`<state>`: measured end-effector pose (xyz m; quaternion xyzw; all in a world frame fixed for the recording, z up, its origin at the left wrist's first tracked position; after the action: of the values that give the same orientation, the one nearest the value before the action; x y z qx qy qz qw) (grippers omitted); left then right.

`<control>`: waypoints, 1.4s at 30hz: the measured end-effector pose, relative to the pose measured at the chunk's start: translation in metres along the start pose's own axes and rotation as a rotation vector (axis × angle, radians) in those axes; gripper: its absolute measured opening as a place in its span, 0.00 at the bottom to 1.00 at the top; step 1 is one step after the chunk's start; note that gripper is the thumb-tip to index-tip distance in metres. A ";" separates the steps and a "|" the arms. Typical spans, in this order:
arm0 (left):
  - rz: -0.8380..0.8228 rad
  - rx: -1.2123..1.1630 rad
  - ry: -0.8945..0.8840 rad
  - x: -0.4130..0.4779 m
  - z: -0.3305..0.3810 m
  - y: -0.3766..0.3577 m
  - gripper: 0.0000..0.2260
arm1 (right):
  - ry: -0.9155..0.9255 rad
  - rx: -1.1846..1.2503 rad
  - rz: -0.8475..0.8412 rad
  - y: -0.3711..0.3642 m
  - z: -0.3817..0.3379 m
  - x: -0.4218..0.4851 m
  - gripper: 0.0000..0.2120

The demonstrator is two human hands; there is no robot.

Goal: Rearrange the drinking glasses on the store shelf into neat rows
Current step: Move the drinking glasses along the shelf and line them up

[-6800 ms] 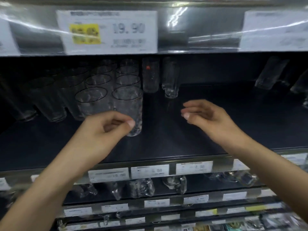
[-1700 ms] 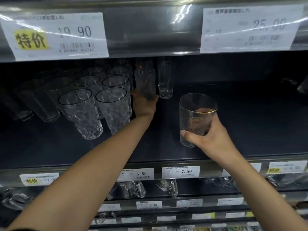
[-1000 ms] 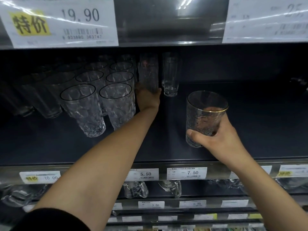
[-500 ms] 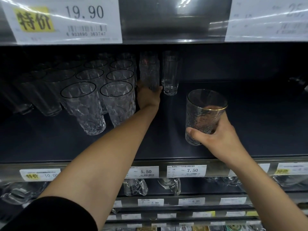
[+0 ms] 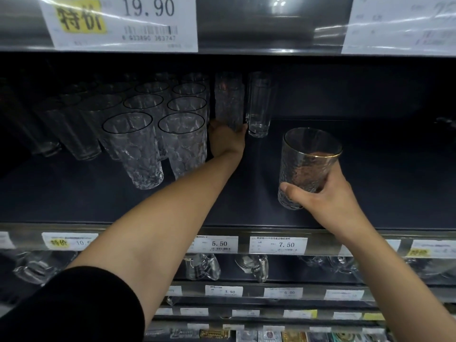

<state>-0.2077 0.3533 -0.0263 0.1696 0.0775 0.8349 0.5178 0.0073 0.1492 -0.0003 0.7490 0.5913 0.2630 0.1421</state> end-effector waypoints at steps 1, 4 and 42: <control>-0.009 0.024 0.003 -0.005 0.002 0.001 0.42 | 0.001 0.003 -0.002 0.000 0.000 0.000 0.30; -0.051 0.096 0.015 -0.025 0.005 0.004 0.39 | 0.004 0.015 -0.014 -0.001 0.001 0.000 0.30; -0.318 0.733 -0.295 -0.074 -0.074 0.390 0.27 | 0.190 0.181 -0.268 -0.180 -0.186 -0.070 0.32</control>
<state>-0.5312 0.1145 0.0089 0.4462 0.3194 0.6287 0.5510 -0.2550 0.1103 0.0425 0.6450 0.7179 0.2568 0.0514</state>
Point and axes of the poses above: each hand's wrist, its own x-axis towards the middle knuckle, its own y-axis out of the back of the hand, z = x × y, the point moved 9 cm from there along x, towards the middle knuckle, and after that the axes turned 6 degrees about -x, right-handed, at the moved point
